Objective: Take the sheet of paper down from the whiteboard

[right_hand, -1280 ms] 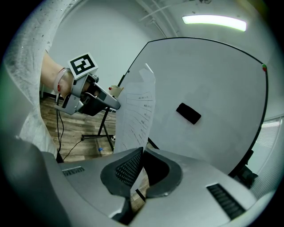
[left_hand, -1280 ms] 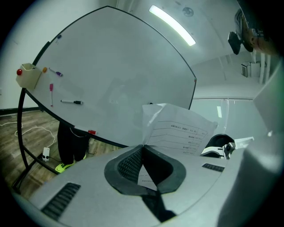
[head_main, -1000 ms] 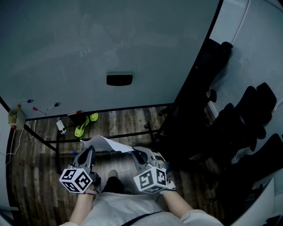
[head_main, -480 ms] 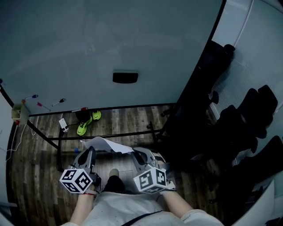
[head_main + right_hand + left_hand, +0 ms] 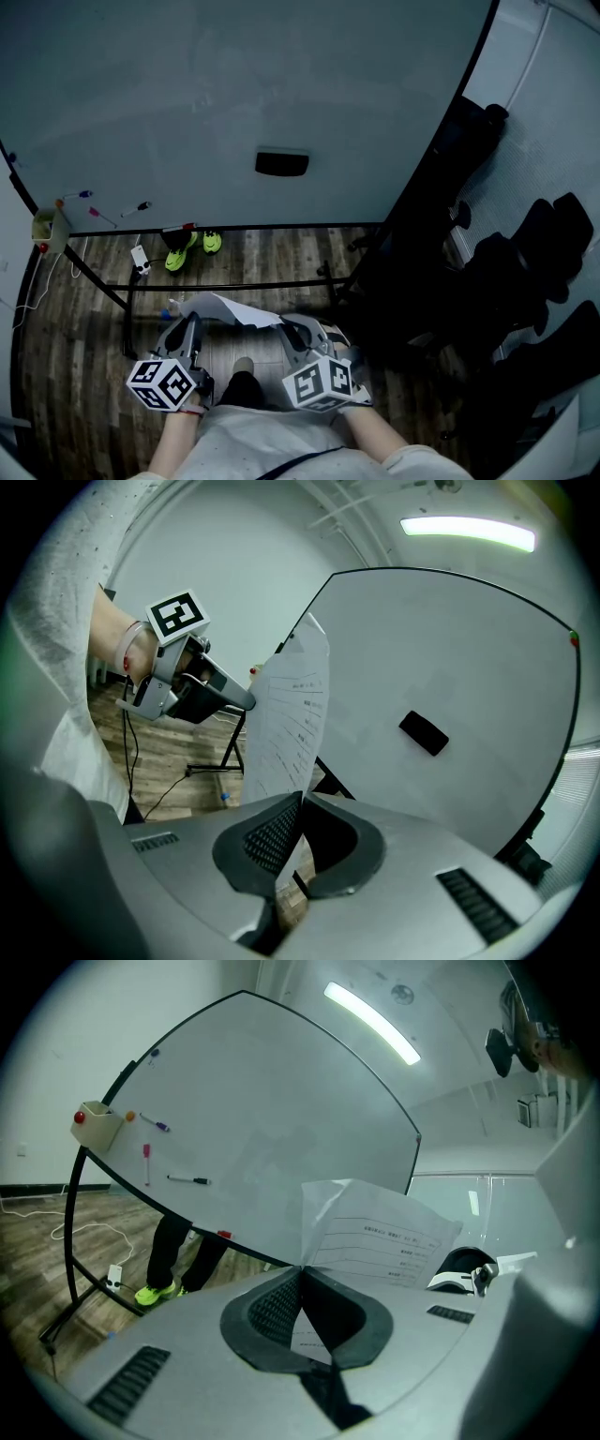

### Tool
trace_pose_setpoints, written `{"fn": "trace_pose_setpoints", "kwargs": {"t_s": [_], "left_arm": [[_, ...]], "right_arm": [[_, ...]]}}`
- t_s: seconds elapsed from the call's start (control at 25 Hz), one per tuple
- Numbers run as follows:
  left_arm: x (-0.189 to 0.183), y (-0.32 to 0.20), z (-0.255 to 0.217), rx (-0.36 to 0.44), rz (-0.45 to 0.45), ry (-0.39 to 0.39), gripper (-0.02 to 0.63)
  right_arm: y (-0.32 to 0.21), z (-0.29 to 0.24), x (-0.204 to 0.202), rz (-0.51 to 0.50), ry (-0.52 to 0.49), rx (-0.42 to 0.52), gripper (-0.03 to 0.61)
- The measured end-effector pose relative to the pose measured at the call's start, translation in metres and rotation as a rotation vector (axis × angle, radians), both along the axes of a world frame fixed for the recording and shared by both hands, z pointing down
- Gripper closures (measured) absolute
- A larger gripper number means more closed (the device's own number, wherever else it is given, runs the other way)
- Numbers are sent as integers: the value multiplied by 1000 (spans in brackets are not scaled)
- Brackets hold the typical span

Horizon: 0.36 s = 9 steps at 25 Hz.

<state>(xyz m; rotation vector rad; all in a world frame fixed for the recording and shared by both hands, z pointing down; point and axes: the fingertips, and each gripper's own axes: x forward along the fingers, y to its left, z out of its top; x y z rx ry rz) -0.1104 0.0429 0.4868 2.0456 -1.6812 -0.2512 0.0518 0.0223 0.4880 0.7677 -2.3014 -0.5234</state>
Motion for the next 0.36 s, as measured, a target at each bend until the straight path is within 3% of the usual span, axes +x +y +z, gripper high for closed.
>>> {"fn": "trace_pose_setpoints", "kwargs": {"t_s": [0.36], "left_arm": [[-10, 7, 3, -6, -28, 0, 598]], "right_arm": [[2, 2, -10, -16, -12, -13, 560]]}}
